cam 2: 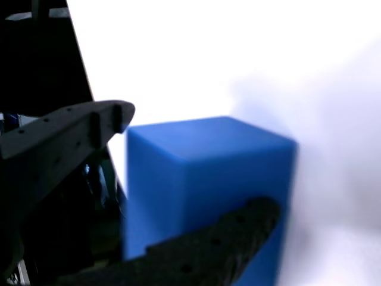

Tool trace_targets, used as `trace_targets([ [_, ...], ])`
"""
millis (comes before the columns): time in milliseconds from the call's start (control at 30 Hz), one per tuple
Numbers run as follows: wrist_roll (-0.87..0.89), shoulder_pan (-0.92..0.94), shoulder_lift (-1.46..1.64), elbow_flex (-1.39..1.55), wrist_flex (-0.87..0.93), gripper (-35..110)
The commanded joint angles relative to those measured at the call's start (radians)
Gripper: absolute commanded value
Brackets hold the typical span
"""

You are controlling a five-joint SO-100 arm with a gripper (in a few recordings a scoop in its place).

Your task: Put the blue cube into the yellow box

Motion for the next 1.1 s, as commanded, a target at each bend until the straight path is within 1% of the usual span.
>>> trace_targets([
  [0,0.0,-0.034,0.06,-0.074,0.012,41],
  [367,0.002,-0.046,0.049,-0.058,0.012,37],
  [600,-0.043,-0.058,0.034,-0.055,0.018,27],
  [833,-0.06,-0.061,0.043,-0.043,0.018,21],
  [1067,-0.144,0.003,0.086,-0.025,0.014,19],
])
